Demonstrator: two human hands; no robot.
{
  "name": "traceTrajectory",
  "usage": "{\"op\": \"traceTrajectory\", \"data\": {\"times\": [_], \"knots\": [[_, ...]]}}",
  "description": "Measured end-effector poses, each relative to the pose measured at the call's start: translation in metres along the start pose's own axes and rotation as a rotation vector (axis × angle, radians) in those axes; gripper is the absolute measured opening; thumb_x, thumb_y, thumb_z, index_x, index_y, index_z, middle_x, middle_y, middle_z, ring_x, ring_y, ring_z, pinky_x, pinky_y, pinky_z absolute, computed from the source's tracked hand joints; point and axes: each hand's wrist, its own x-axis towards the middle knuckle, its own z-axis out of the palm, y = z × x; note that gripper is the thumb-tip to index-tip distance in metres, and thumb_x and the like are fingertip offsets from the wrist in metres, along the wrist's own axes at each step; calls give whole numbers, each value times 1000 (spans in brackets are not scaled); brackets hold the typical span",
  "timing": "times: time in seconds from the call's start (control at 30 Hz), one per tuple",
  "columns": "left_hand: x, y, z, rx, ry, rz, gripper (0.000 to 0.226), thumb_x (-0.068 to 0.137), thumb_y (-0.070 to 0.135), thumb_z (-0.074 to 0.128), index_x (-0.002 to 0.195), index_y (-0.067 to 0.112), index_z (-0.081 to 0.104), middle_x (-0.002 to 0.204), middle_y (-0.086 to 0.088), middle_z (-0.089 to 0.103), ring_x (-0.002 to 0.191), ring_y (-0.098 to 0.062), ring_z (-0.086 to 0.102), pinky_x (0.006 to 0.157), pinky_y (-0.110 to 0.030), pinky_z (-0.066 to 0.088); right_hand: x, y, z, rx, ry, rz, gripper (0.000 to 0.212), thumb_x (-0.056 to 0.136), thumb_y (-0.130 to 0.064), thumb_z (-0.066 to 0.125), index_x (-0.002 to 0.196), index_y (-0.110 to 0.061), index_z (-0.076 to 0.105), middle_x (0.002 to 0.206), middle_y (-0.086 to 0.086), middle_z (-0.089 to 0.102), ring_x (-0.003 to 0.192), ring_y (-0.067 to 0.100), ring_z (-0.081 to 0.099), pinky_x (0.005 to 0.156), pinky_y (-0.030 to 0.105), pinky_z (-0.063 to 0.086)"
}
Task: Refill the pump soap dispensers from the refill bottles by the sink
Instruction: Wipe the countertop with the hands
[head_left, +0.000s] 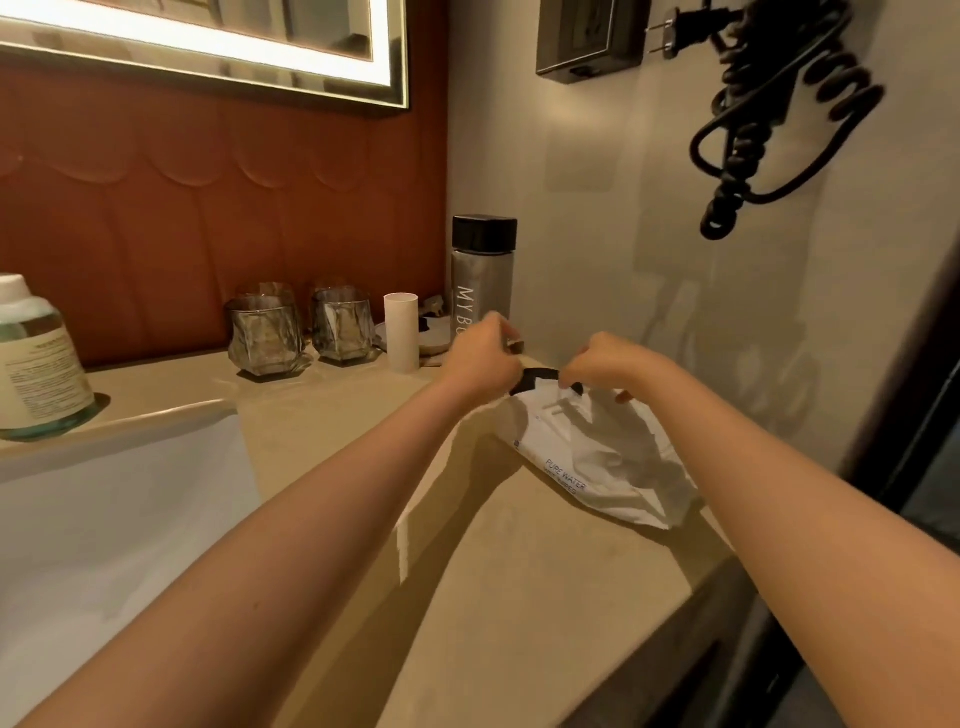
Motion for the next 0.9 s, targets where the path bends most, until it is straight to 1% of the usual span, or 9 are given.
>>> {"op": "traceTrajectory", "data": {"times": [0.07, 0.17, 0.3, 0.4, 0.5, 0.67, 0.73, 0.83, 0.9], "knots": [[-10, 10, 9, 56, -128, 72, 40, 88, 0, 48, 127, 9, 47, 126, -10, 55, 113, -21, 52, 85, -25, 42, -5, 8, -3, -2, -44, 21, 31, 90, -18, 59, 115, -2, 53, 101, 11, 53, 90, 25, 54, 76, 35, 48], [-19, 16, 21, 165, -248, 124, 39, 91, 6, 49, 129, 11, 48, 127, -9, 56, 115, -22, 52, 92, -28, 44, -13, 17, -9, 73, -57, 20, 28, 89, -11, 59, 114, 1, 52, 97, 14, 53, 77, 24, 57, 64, 31, 49], [-22, 15, 26, 221, -262, 95, 35, 94, 16, 49, 129, 14, 47, 127, -8, 56, 114, -24, 54, 96, -38, 47, -26, 27, -14, 92, -134, -18, 36, 86, -11, 65, 119, 1, 55, 93, 10, 55, 70, 19, 56, 60, 27, 49], [-26, 15, 24, 223, -261, 82, 37, 94, 17, 50, 130, 12, 46, 128, -9, 55, 114, -24, 53, 95, -36, 47, -37, 32, -12, 22, -248, -37, 35, 85, -9, 67, 119, -2, 60, 94, 8, 58, 84, 21, 55, 63, 27, 50], [-30, 15, 24, 224, -272, 68, 35, 95, 19, 49, 129, 13, 46, 130, -9, 54, 114, -25, 53, 93, -36, 48, -37, 36, -10, -29, -222, -35, 36, 84, -8, 69, 117, -1, 61, 104, 11, 58, 87, 21, 56, 69, 27, 52], [-35, 17, 23, 237, -285, 59, 36, 95, 21, 47, 131, 14, 45, 132, -8, 52, 115, -25, 53, 90, -34, 50, -33, 38, -16, -81, -194, 24, 13, 87, -16, 66, 91, -4, 60, 79, 5, 57, 62, 14, 52, 55, 22, 45], [-37, 18, 22, 242, -289, 66, 36, 95, 21, 48, 130, 14, 45, 132, -8, 52, 115, -25, 53, 91, -34, 50, -36, 39, -18, -118, -195, 46, 16, 88, -19, 66, 83, -6, 58, 77, 4, 56, 61, 13, 51, 55, 22, 44], [-40, 18, 23, 262, -296, 93, 37, 95, 22, 49, 130, 13, 45, 131, -10, 52, 114, -25, 53, 91, -34, 49, -38, 40, -19, -122, -205, 66, 16, 87, -19, 68, 90, -6, 58, 77, 3, 56, 63, 13, 52, 57, 23, 44], [-42, 18, 22, 269, -297, 104, 38, 94, 22, 50, 131, 13, 45, 130, -10, 52, 113, -24, 53, 89, -33, 48, -35, 38, -20, -31, -59, 0, 10, 87, -12, 64, 93, -6, 59, 76, 5, 54, 65, 16, 51, 54, 23, 41]]}}
